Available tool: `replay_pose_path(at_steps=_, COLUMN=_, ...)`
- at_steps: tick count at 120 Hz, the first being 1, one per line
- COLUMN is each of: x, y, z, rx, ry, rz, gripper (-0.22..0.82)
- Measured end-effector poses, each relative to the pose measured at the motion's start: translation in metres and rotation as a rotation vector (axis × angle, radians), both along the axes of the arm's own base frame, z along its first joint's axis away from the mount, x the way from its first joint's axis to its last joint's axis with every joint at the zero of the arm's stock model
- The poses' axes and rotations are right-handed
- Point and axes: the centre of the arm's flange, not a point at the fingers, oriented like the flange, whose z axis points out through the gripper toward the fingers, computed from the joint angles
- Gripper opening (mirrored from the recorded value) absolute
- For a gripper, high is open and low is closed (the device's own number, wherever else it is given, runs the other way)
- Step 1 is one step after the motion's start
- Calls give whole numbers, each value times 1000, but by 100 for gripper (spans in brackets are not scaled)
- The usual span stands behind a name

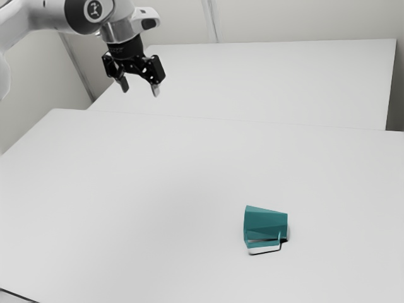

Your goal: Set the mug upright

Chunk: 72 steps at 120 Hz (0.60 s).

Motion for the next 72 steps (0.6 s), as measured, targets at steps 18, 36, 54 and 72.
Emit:
replay_pose_path(at_steps=18, x=-3, y=-11, z=-2, rx=1, ry=8, rz=-7, gripper=60)
replay_pose_path(at_steps=36, x=-29, y=-24, z=-8, rx=-56, ry=17, rz=-8, gripper=60)
replay_pose_path(at_steps=54, x=-61, y=-39, z=-60, rx=-234, ry=68, rz=45, gripper=60)
replay_pose_path(at_steps=72, x=-70, y=-45, z=-120, rx=-409, ry=96, rz=135, gripper=60)
